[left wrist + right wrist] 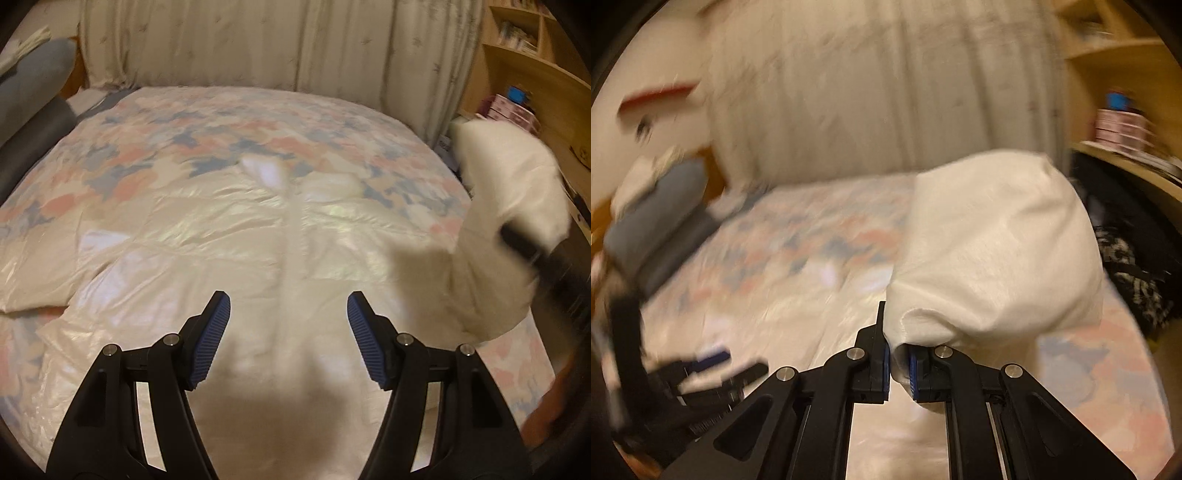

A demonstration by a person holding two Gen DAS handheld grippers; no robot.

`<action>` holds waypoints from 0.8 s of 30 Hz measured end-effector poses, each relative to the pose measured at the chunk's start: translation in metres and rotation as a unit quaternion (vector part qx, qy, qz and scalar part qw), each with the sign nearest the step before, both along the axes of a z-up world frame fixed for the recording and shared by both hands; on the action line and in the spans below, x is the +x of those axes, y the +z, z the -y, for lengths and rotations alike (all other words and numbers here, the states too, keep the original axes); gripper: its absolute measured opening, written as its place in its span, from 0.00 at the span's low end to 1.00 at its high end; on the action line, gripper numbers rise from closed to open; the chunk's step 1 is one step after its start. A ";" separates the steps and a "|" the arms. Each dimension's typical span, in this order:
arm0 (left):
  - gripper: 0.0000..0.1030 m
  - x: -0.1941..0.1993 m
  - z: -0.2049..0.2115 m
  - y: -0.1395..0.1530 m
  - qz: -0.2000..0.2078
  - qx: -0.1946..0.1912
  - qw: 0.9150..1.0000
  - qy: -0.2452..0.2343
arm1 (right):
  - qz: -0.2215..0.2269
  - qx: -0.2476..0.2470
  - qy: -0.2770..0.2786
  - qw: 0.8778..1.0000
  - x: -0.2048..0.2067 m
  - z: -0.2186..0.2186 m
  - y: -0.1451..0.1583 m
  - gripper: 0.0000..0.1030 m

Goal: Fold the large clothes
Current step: 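Lift the grasped side with the right tool and fold it over the zipper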

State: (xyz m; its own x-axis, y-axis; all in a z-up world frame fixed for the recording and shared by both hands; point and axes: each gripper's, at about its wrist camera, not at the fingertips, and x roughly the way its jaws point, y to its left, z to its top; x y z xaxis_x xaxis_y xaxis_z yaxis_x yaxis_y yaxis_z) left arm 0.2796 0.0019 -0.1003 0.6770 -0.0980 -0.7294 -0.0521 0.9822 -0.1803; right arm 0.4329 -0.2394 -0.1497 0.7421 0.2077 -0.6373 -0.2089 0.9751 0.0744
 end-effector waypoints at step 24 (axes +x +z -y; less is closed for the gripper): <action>0.68 -0.016 -0.050 -0.068 -0.075 -0.159 0.983 -0.043 | -0.109 0.029 0.001 0.994 -0.111 -0.018 -0.076 0.72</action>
State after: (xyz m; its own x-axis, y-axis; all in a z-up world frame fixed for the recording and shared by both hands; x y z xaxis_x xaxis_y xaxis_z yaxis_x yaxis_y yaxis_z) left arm 0.2636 0.0523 -0.1678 0.5435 -0.3899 -0.7434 -0.0208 0.8791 -0.4762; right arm 0.3224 -0.2216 -0.2258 0.5881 0.2494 -0.7694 -0.1830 0.9676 0.1738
